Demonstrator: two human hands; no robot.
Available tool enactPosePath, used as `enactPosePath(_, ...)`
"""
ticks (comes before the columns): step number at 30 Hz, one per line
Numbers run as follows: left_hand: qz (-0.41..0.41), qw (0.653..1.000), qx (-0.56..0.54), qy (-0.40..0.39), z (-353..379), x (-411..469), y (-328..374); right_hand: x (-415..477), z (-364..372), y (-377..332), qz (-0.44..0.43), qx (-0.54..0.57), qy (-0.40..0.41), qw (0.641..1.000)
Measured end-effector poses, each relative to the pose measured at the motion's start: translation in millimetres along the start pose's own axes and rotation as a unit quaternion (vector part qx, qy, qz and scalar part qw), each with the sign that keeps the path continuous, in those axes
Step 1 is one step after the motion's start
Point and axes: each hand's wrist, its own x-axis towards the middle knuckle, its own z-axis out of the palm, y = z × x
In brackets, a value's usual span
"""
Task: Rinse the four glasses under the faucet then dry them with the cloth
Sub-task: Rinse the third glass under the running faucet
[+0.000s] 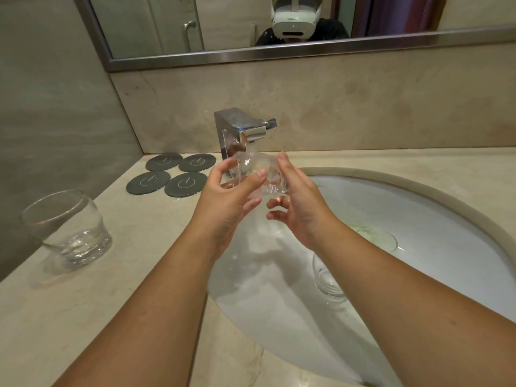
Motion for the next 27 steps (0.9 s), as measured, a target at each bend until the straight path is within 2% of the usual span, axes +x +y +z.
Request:
enactPosePath(4,-0.022,1.000,-0.014,0.008,0,2,-2,-1,0,-4,-0.005,0.026,-0.006,1.000)
enactPosePath(9,-0.057,0.997,-0.031,-0.031,2,2,-4,4,-4,-1,-0.016,0.043,0.032,0.998)
enactPosePath(13,-0.041,0.997,0.038,-0.053,2,1,-6,7,-7,2,-0.016,0.009,0.063,0.998)
enactPosePath(18,-0.003,0.996,0.090,-0.014,2,0,-6,8,-7,2,-0.001,-0.004,0.079,0.997)
enactPosePath(27,-0.027,0.984,0.176,-0.003,23,9,11,8,-10,1,0.044,0.034,0.132,0.990)
